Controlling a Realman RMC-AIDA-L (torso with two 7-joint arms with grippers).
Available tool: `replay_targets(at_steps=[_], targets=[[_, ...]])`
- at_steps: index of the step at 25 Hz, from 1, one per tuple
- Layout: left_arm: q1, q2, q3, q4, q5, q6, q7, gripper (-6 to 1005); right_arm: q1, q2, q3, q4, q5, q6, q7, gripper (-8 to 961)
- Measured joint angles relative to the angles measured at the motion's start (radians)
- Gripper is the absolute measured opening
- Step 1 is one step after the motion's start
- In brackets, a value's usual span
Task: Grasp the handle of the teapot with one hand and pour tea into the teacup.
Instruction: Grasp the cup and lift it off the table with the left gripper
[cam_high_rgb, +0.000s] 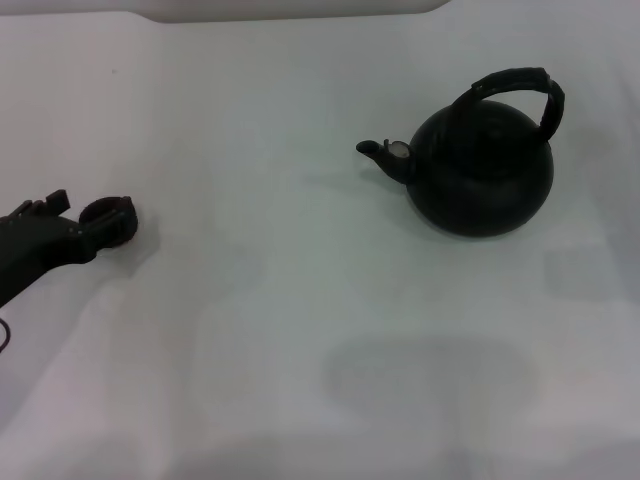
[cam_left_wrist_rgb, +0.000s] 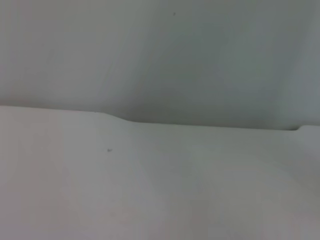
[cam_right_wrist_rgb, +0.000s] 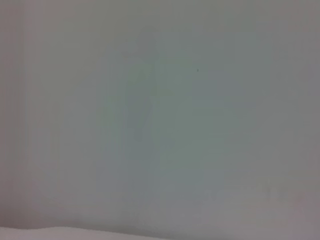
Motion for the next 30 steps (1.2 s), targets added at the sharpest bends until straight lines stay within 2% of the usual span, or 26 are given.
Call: replay_targets(at_steps=[2,30], targets=[[0.001,0.000,-0.001,-0.001,0.011,0.000,-0.007,885,0.000,0.000,0.000,0.001,0.000,0.000,0.000,840],[-0.031,0.000,-0.005,-0.088,0.040,0.035,-0.042,884,0.000,0.000,-0.006,-0.001,0.000,-0.003,-0.002,841]])
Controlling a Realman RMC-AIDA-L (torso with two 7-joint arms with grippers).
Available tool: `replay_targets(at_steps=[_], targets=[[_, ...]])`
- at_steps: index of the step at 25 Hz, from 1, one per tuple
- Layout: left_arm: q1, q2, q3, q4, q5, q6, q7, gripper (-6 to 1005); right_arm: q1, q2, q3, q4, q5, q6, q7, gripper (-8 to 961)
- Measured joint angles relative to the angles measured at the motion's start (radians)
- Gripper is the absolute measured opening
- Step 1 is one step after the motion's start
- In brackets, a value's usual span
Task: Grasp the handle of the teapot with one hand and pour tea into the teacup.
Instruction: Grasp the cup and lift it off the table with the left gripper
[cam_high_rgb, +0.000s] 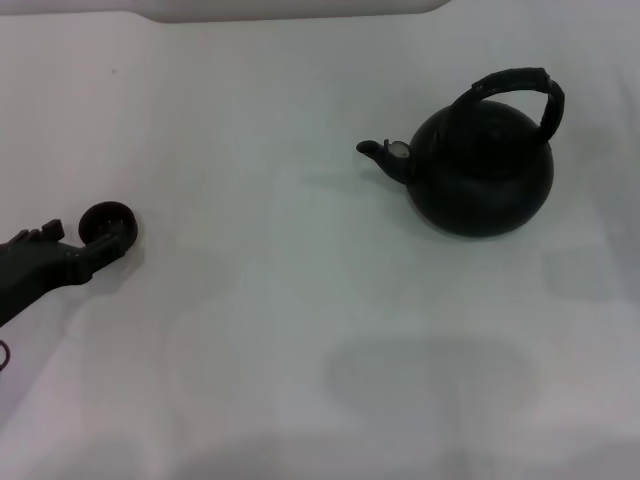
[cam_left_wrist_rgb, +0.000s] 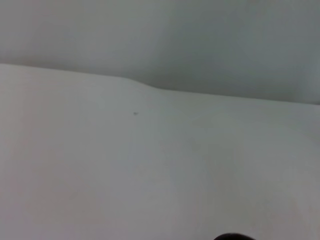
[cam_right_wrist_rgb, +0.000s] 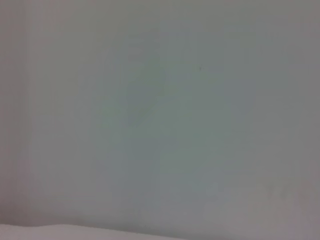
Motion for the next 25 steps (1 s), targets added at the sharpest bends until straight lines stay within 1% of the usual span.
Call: replay_targets(at_steps=[3,7,15,25], targets=[[-0.024,0.002,-0.001,-0.024,-0.003,-0.003,0.000,885,0.000,0.000,-0.002,0.002,0.000,0.000,0.000,841],[-0.039,0.000,0.001,-0.035,-0.002,-0.005,0.000,884,0.000,0.000,-0.003,0.003,-0.002,0.002,0.000,840],[-0.036,0.000,0.001,-0.017,-0.004,-0.006,-0.001,883,0.000,0.000,0.005,-0.003,-0.001,0.003,0.000,840],[-0.040,0.003,0.006,-0.025,0.004,-0.006,-0.024,881,0.000,0.000,0.004,0.002,0.000,0.001,0.000,841]])
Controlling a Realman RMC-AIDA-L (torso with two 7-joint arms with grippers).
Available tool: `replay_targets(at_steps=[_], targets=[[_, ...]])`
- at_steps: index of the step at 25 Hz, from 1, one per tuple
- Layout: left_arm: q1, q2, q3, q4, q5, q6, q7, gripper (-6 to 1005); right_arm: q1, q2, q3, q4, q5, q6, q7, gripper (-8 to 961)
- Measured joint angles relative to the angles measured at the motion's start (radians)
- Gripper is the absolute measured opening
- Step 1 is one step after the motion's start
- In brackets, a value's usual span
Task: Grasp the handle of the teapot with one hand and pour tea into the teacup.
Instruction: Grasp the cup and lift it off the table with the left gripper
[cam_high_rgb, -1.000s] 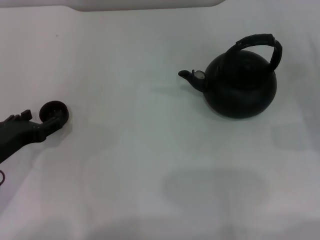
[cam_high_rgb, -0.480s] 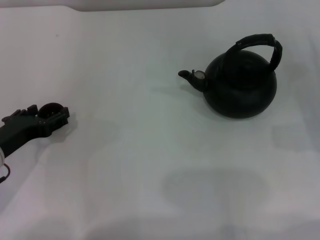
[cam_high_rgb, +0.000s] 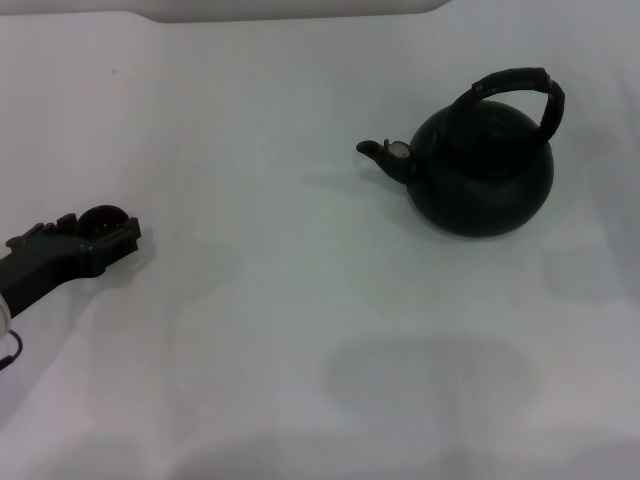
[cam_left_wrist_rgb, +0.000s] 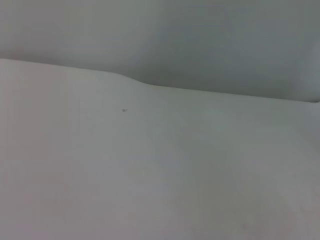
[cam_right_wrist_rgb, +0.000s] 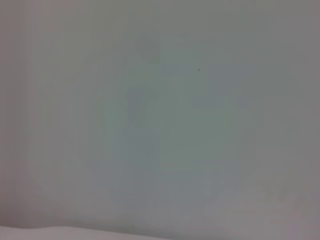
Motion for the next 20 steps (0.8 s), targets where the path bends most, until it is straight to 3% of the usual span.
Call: replay_targets(at_steps=[20], targets=[[-0.031,-0.005,0.003,-0.006,0.076,-0.009,-0.083,878,-0.002,-0.002,0.002,0.001,0.000,-0.002,-0.002,840]])
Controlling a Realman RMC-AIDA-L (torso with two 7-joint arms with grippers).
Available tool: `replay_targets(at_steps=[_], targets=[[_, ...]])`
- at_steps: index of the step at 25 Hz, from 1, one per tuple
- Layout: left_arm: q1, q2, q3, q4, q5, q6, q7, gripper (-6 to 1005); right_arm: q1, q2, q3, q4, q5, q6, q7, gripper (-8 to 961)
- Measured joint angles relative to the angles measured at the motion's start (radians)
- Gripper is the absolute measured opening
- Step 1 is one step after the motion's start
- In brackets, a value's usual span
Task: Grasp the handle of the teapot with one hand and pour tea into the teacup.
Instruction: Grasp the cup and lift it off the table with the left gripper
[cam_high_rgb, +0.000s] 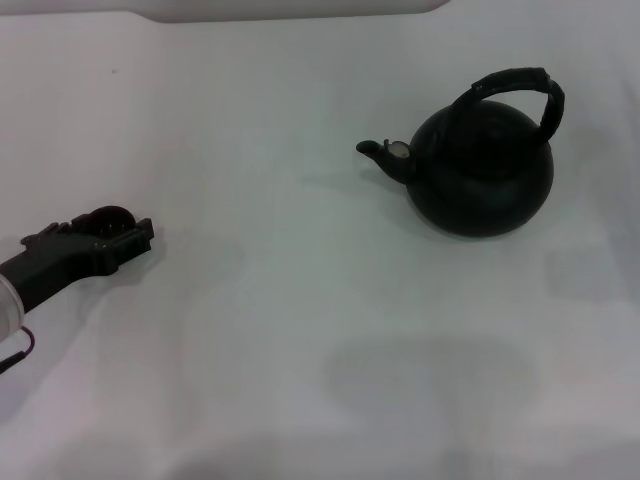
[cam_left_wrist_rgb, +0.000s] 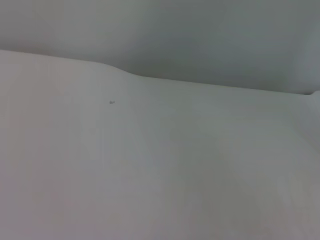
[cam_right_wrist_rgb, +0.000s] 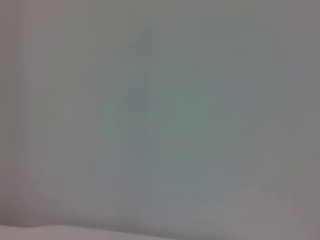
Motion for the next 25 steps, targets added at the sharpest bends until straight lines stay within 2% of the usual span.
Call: replay_targets(at_steps=[5,12,19,25], targets=[[-0.003,0.001,0.000,-0.002,0.004,0.000,-0.016,877,-0.001,-0.001,0.000,0.002,0.000,0.000,-0.001,840],[-0.028,0.003,-0.006,-0.003,0.114,-0.004,-0.132,876,0.003,-0.001,0.000,0.002,0.000,0.000,-0.002,841],[-0.038,0.005,-0.009,-0.005,0.127,-0.017,-0.147,873,0.004,-0.002,0.000,0.003,0.000,-0.005,-0.002,840],[-0.044,0.005,-0.009,-0.003,0.142,-0.045,-0.144,811,0.004,-0.002,0.000,0.004,0.000,-0.008,-0.005,841]])
